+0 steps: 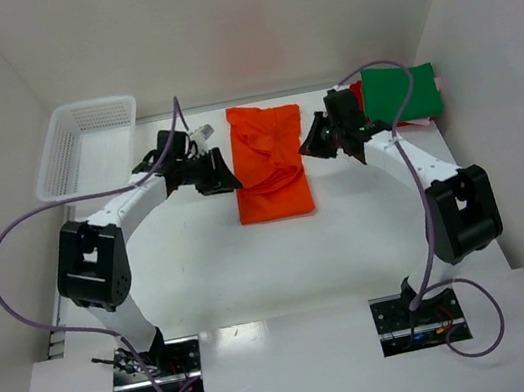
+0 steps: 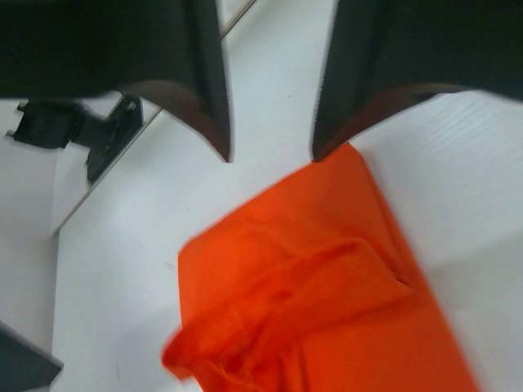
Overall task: Fold and stack the t-shirts
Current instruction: Fold the folded rectangular tshirt in 1/3 of the way
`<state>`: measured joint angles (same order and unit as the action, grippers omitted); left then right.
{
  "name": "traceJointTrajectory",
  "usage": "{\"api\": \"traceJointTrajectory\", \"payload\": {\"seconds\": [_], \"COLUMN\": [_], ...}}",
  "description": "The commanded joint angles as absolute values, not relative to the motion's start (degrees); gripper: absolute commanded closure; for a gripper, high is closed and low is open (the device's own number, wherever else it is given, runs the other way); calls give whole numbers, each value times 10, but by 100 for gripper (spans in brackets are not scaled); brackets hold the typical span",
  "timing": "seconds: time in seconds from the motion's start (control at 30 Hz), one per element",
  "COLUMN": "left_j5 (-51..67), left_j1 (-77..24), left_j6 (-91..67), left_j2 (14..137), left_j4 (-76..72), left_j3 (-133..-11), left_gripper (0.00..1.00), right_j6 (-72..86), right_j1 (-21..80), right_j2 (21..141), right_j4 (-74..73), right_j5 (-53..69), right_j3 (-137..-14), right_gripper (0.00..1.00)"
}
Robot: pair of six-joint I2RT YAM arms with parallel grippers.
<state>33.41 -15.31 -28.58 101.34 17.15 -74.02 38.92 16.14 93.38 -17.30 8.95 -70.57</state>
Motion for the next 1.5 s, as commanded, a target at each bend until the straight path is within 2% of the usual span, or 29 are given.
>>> {"api": "traceJointTrajectory", "payload": {"seconds": [0.0,0.03,0.17,0.3,0.4,0.63,1.23,1.47], "left_j5": [352,352,333,312,304,304,273,267], "left_j1": [-188,-196,-227,-227,-227,-227,-203,-198], "left_j6": [-285,-291,-305,-328,-344,-349,-349,-344], "left_j2": [991,991,1016,1042,1069,1147,1229,1262], "left_j4": [126,117,91,73,53,46,76,87], "left_j3": [-705,-699,-687,-687,-687,-727,-835,-904], "left_gripper": [54,66,86,96,99,100,100,91], "right_j6": [379,379,385,391,391,381,369,369], "right_j1": [170,189,216,223,223,223,223,206], "right_j2": [903,903,917,942,966,1023,1132,1159], "right_j4": [-142,-142,-128,-122,-122,-116,-129,-134], "right_j5": [112,106,95,95,90,84,78,78], "right_j3": [-667,-662,-634,-626,-626,-660,-769,-801], "right_gripper": [87,89,92,94,94,94,92,92]}}
